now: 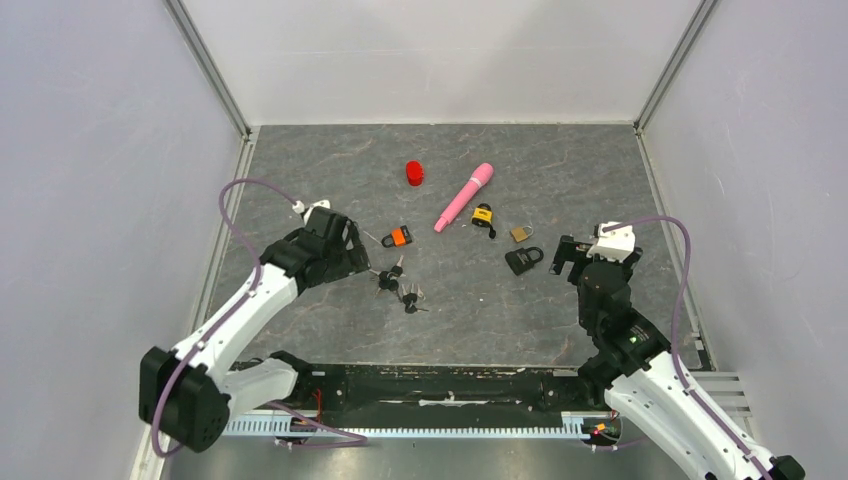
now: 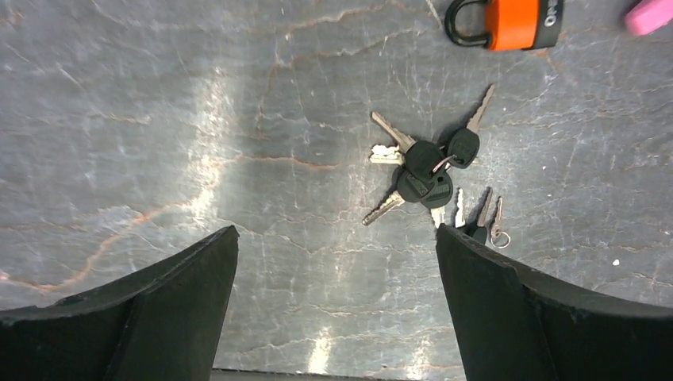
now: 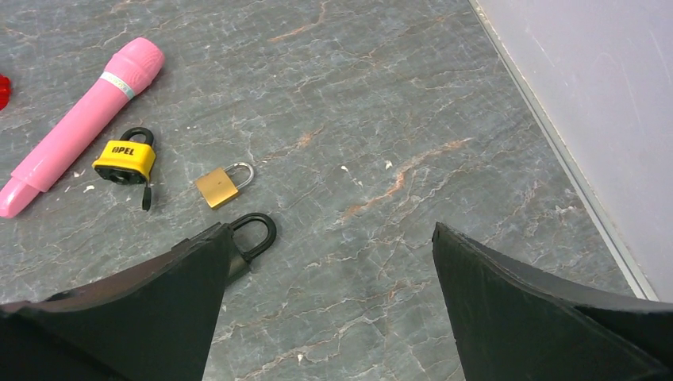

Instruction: Unlock with the key

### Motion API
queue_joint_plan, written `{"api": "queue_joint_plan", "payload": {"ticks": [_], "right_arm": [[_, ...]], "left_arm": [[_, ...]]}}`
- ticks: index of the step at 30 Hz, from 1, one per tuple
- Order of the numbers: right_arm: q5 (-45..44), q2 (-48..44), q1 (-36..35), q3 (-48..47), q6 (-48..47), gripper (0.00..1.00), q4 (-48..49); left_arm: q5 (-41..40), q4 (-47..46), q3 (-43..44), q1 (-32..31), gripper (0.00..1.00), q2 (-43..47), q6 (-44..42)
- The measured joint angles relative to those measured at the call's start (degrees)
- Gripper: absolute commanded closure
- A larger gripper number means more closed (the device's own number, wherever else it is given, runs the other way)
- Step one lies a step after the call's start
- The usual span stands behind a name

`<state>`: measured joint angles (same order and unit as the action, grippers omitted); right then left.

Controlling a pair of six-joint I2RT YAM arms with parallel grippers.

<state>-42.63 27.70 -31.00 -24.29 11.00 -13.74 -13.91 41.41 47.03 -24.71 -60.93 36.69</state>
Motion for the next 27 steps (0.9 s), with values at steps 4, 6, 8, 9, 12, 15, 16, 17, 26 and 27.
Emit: {"api": "queue_joint_plan", "payload": {"ticks": [4,6,8,9,12,15,16,17,26,27], "right_arm": [[1.0,-1.0,0.0,0.6,0.3,0.02,0.6],[1.4,-2.3,0.0,1.6,0.5,0.02,0.9],[1.6,-3.5,0.0,2.6,0.8,0.02,1.0],[1.7,-3.9,0.0,3.0,1.0,0.02,1.0],[2.0,-4.8,0.0,3.9,1.1,0.02,0.9],[2.1,-5.3,0.0,4.3,1.2,0.02,0.9],[2.1,-5.4,0.0,4.4,1.3,0.02,0.9],[2.1,-5.4,0.0,4.5,1.4,0.02,0.9],[2.1,-4.8,0.0,4.5,1.5,0.02,0.9],[2.1,-4.7,0.0,4.5,1.5,0.02,0.9]], "left_arm": [[2.5,0.8,1.3,-0.5,0.05,-5.9,4.4],[3.1,0.7,1.9,-1.4,0.07,-8.4,5.9],[3.8,0.3,2.7,-2.8,0.09,-11.5,7.8],[4.0,0.0,3.0,-3.6,0.1,-12.9,8.7],[4.1,-1.5,3.3,-5.5,0.11,-16.5,11.0],[4.1,-2.7,4.5,-6.7,0.14,-20.8,13.0],[4.1,-3.0,5.0,-6.9,0.15,-22.1,13.3],[4.0,-3.1,5.8,-7.0,0.17,-23.6,13.6],[3.6,-6.2,8.1,-7.3,0.32,-32.4,14.8],[3.6,-6.4,8.1,-7.3,0.33,-33.1,14.9]]}}
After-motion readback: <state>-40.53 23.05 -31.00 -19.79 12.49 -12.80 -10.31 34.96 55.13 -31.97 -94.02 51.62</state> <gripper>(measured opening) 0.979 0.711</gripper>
